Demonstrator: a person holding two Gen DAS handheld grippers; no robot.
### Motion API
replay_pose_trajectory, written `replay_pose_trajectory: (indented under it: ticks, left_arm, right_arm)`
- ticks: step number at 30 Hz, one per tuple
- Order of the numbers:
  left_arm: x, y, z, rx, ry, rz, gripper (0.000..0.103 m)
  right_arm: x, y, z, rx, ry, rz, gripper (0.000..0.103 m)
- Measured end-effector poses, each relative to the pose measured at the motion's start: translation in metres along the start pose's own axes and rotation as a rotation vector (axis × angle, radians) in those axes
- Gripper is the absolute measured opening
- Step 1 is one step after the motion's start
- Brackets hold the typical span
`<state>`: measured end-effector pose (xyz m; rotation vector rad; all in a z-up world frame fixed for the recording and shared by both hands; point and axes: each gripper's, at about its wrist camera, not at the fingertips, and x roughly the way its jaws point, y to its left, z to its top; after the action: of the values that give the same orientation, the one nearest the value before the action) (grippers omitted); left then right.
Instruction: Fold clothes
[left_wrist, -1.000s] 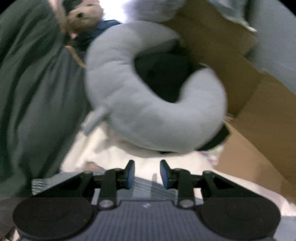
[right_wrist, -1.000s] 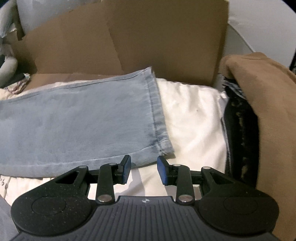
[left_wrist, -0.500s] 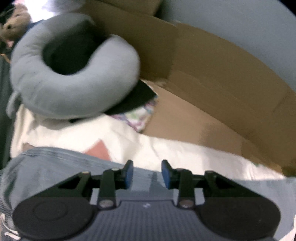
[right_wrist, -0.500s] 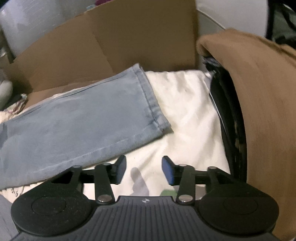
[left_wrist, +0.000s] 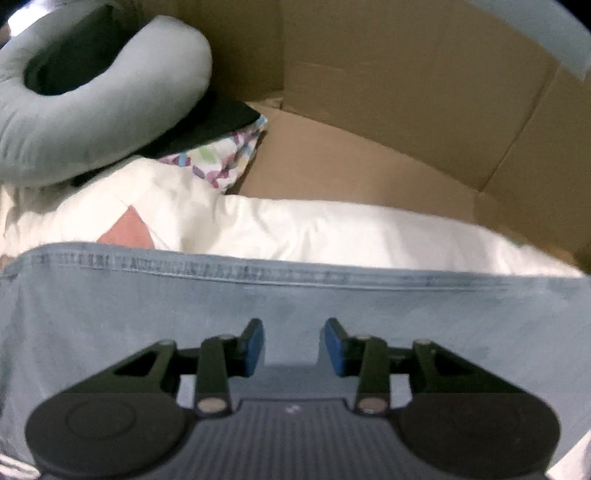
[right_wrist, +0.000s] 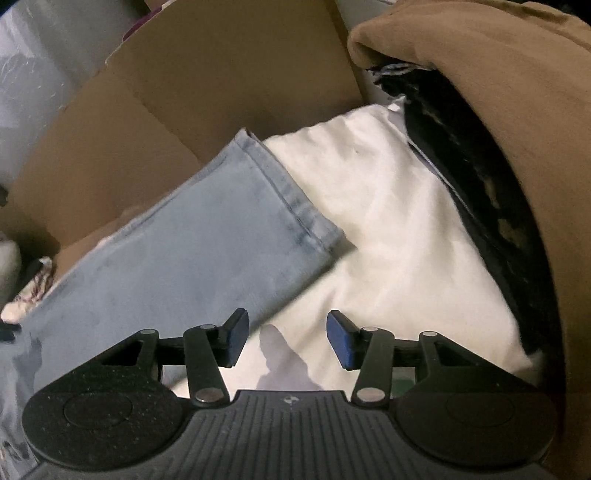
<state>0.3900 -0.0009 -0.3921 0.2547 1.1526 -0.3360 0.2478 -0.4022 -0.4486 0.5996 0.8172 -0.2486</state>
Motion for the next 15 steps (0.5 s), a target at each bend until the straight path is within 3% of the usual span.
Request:
replay_pose_trajectory:
  ticks: [6,8,11,15]
  left_arm:
    - [0.014,0.017,0.002,-0.073,0.006,0.025,0.039]
    - [0.018,0.016,0.005,-0.063,-0.002,0.028,0.039]
    - [0.028,0.016,0.009,-0.077,-0.005,0.029,0.039]
    - [0.040,0.015,0.010,-0.083,-0.003,0.041,0.039]
  right_arm:
    - [0.019,0.001,0.019,0.059,-0.010,0.017,0.053]
    - [0.021,0.000,0.025,0.063,-0.010,0.015,0.030]
    - [0.020,-0.004,0.031,0.057,-0.013,0.013,0.008]
    - [0.010,-0.007,0.039,0.034,-0.040,0.001,0.003]
